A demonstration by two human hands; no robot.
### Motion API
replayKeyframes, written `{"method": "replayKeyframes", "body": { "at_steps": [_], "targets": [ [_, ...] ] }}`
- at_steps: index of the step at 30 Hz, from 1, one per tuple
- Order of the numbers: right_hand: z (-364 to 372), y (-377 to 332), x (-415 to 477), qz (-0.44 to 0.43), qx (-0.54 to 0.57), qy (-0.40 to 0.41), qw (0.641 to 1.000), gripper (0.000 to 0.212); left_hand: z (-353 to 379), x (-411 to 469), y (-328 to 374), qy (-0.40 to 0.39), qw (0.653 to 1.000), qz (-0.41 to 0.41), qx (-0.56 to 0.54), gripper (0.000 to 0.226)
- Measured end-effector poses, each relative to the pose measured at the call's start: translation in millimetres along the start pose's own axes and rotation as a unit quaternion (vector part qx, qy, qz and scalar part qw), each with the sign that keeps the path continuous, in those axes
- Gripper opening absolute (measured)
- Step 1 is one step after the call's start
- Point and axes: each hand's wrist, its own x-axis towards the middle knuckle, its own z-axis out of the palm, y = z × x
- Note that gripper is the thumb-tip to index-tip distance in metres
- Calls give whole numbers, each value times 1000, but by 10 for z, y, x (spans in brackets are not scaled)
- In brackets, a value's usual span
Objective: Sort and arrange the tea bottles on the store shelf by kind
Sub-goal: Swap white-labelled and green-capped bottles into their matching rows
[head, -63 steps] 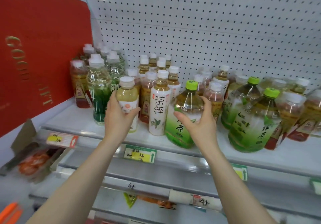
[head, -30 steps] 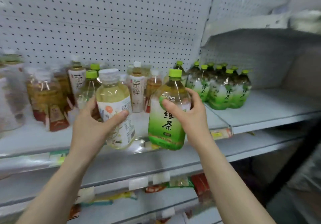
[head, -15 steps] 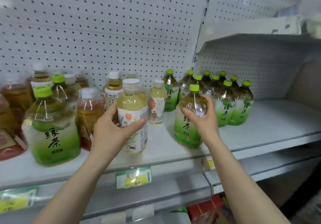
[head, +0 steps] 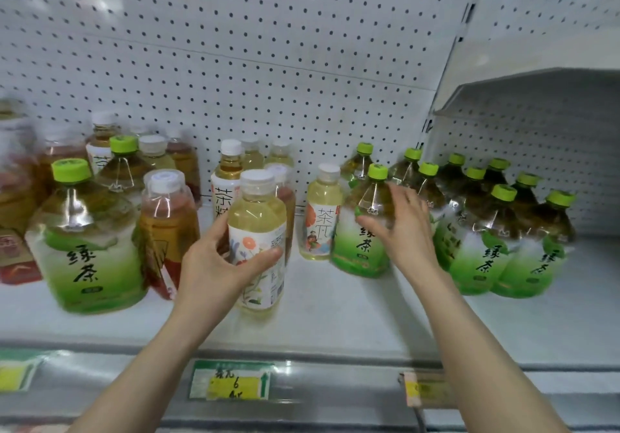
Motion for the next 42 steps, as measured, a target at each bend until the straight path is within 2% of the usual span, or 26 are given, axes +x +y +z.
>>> {"method": "replayKeyframes", "body": {
  "at_steps": [4,7,12,14,16,17,18,21,24,28,34,39,42],
  "targets": [
    [107,32,129,-3,-5,-13,1000,86,61,-52,-28,33,999,-10,-7,66],
    [198,40,270,-30,-81,26,996,84,85,-79,-57,40,999,-8,3,61],
    [224,39,344,-19,-102,31,994,84,55,-126,-126,36,998,-5,51,73],
    [202,-53,248,-41,-87,97,991,83,34,-145,-153,43,996,-4,74,75],
    [168,-248,183,-102,-37,161,981,77,26,-147,-162,51,995,-10,80,74],
    [151,-366,196,-130,-14,146,981,73,29,-144,-165,52,995,-13,81,74],
    [143,-479,231,-145,-1,96,985,70,29,-138,-169,50,995,-17,85,75],
    [171,-719,459,-150,-72,-100,981,69,12,-124,-180,37,994,-20,101,76],
    [231,-894,705,-120,-99,-181,971,63,-18,-104,-175,9,993,-2,118,69],
    [379,-1088,900,-101,-30,-201,974,66,-45,-69,-198,-15,992,0,126,71],
    [575,-1201,1044,-113,43,-173,977,37,-82,-51,-251,-27,991,8,130,82],
    [557,-1175,1016,-103,103,-199,969,39,-88,-32,-309,-34,989,28,144,82],
    [486,-1154,896,-113,113,-104,982,43,-97,-20,-312,-42,989,21,141,82]
  ]
}}
